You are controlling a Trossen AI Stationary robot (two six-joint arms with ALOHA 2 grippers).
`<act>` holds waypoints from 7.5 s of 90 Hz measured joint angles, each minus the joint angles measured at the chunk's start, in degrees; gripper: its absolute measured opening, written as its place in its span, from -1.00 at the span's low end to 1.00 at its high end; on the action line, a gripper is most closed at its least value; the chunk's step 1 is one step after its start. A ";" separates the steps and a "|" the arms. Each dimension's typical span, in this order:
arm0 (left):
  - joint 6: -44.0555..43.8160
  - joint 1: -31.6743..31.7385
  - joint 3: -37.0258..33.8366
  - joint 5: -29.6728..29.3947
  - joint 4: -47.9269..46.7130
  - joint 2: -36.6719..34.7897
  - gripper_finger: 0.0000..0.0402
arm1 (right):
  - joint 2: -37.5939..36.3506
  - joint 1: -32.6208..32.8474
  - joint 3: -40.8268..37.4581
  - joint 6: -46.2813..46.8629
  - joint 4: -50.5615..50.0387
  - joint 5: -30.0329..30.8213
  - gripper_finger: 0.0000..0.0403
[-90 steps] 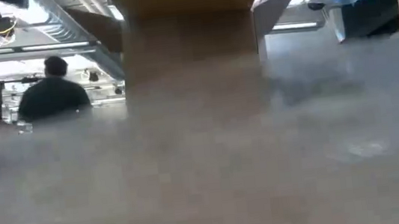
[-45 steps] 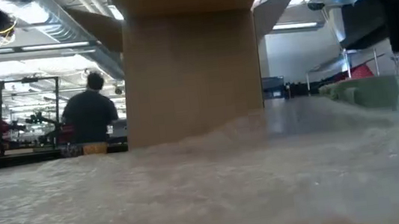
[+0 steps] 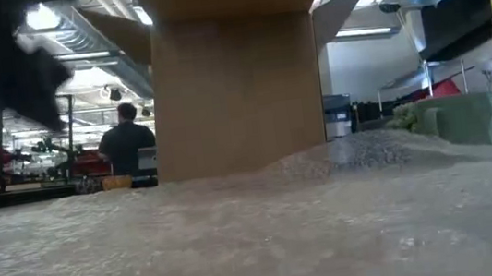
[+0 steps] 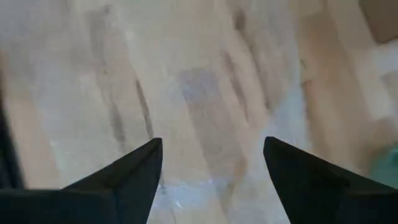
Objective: Wrap mug
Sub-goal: Prepare the transparent bubble wrap, then wrap the dark green mug using the transparent bubble wrap
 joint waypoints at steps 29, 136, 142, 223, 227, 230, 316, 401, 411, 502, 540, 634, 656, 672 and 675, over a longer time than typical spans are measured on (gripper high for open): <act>-6.91 -2.97 -3.56 1.79 -1.14 3.62 -0.53 | 0.09 -5.45 -16.57 4.94 9.39 -1.31 0.32; -12.20 -9.63 -3.50 3.46 -6.78 -3.46 -0.53 | -12.83 -26.98 -9.24 -15.71 -23.45 -8.95 -0.03; -12.26 -9.93 -3.50 3.45 -6.77 -3.46 -0.53 | -13.45 -28.14 -12.61 -20.19 -20.21 -10.61 -0.07; -12.62 -9.81 -3.44 3.28 -6.37 -3.46 -0.53 | -13.88 -26.79 -22.27 -27.71 -2.91 -14.90 -0.97; -13.12 -9.82 -3.44 3.28 -6.35 -3.46 -0.53 | -13.88 -25.25 -19.55 -27.64 -2.83 -15.10 -0.97; -13.51 -9.92 -3.44 3.28 -6.37 -3.46 -0.53 | -13.88 -24.01 -17.36 -27.56 -2.47 -15.52 -0.97; -12.18 -9.81 -0.16 4.35 -6.79 -3.46 -0.53 | 25.00 -16.96 30.61 -32.44 0.24 -23.46 -0.98; -12.58 -10.57 -0.16 5.73 -6.83 -3.46 -0.53 | 11.92 -14.14 30.50 -22.12 -13.95 -27.88 0.19; -14.20 -10.57 -0.17 6.36 -6.78 -3.46 -0.53 | 10.11 -10.77 28.26 -14.96 -19.29 -21.17 0.18; -14.73 -10.12 -0.18 5.48 -6.75 -3.46 -0.53 | -2.36 0.19 -26.40 9.61 18.98 -18.92 -0.01; -13.47 -10.12 -0.18 3.23 -6.78 -3.46 -0.53 | -1.77 0.14 -18.43 4.13 15.01 -12.72 -0.95; -9.19 -5.88 -0.19 0.55 4.28 -3.46 -0.53 | 2.99 -13.10 -0.93 -38.21 41.33 10.75 -1.00; -4.50 -3.24 2.86 -0.23 4.45 -3.46 -0.53 | 6.19 -16.18 -0.93 -38.21 44.16 3.91 -1.00; 2.01 -0.73 4.43 -1.75 8.98 -3.47 -0.53 | 8.41 -16.79 -0.93 -38.68 45.06 1.89 -1.00; 3.75 -0.15 4.43 -2.49 11.25 -3.41 -0.53 | 8.44 -16.80 -0.96 -38.68 44.88 1.78 -1.00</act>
